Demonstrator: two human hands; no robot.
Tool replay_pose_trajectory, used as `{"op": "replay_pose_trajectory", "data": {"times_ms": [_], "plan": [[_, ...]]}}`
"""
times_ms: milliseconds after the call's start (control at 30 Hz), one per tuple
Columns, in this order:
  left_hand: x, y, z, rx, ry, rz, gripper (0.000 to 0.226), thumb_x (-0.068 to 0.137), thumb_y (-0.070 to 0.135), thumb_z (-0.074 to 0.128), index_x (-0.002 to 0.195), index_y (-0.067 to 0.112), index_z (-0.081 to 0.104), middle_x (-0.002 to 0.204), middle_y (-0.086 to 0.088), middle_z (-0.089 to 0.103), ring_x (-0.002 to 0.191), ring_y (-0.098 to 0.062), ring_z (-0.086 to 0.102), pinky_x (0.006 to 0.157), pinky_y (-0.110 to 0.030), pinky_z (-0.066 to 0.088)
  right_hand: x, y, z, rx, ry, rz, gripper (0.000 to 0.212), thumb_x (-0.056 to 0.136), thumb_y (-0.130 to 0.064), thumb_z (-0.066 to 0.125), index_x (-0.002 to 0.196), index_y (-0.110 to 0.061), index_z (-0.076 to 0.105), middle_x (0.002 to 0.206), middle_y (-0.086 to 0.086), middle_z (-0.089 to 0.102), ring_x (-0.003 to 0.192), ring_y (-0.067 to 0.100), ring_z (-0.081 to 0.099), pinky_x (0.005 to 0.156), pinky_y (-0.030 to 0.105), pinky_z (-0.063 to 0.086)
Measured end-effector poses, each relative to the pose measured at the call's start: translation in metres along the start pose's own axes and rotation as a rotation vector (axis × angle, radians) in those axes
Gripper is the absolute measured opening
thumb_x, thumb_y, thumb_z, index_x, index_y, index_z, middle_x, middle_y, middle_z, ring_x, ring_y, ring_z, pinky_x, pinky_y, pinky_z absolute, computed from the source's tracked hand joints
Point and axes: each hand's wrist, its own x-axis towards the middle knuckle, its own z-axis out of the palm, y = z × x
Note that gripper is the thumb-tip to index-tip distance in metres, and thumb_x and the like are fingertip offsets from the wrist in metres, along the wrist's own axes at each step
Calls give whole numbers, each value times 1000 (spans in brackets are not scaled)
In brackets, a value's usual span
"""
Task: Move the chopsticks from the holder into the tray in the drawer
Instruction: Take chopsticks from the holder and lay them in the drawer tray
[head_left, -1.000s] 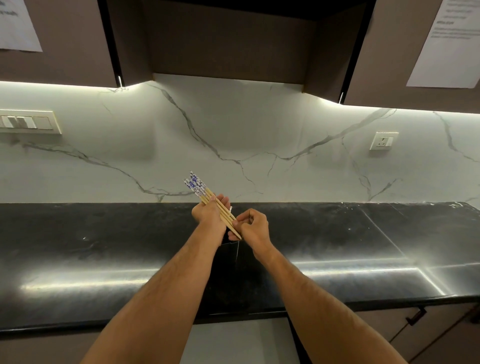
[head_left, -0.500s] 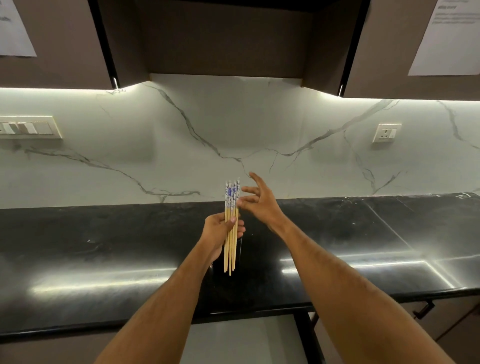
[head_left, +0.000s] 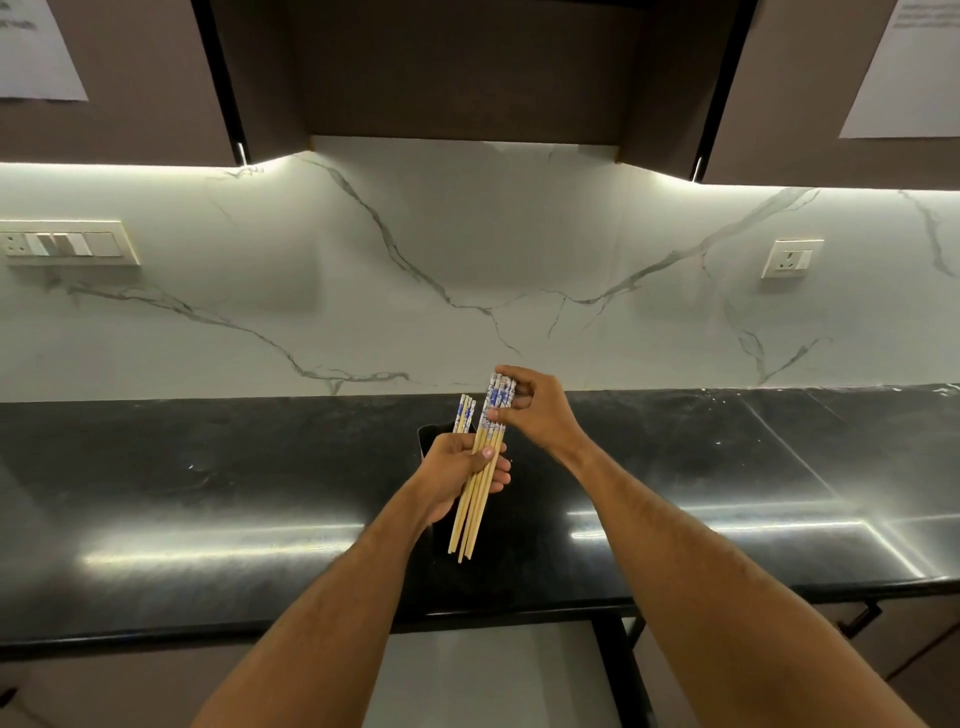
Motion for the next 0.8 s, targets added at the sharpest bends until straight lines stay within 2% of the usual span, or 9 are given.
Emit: {"op": "replay_pose_trajectory", "data": {"times_ms": [200,433,567,700,800], "plan": [[-1,1,2,-5,-13,-8,24,104,9,51,119,0,66,105,-21,75,98,-32,75,87,-41,61,-2,2,1,11,-13,-17,81,79,6,81,150,-6,44,126,16,68,105,23,74,93,40,60],[-6,0,1,9,-40,-7,25,105,9,49,121,-1,65,108,-21,75,102,-34,74,92,-45,60,-3,4,-1,-6,56,-5,63,73,4,87,131,-1,64,112,13,74,96,22,76,87,45,63],[-8,0,2,19,-47,-5,26,105,10,49,122,-1,65,110,-21,75,104,-34,74,93,-45,60,-5,6,-3,17,67,1,60,72,6,86,128,-1,65,109,14,75,92,22,77,82,47,64],[-11,1,2,38,-78,-22,25,105,9,48,122,-1,65,108,-20,75,104,-33,74,89,-41,61,-7,3,-2,18,36,-12,70,76,6,84,139,-9,58,112,13,75,92,20,77,82,42,64],[-12,1,2,63,-90,-29,25,105,9,49,121,0,65,108,-20,75,104,-32,74,89,-41,61,-8,4,-4,12,51,-24,57,75,6,84,128,-5,67,108,12,76,89,20,78,79,44,65]]}}
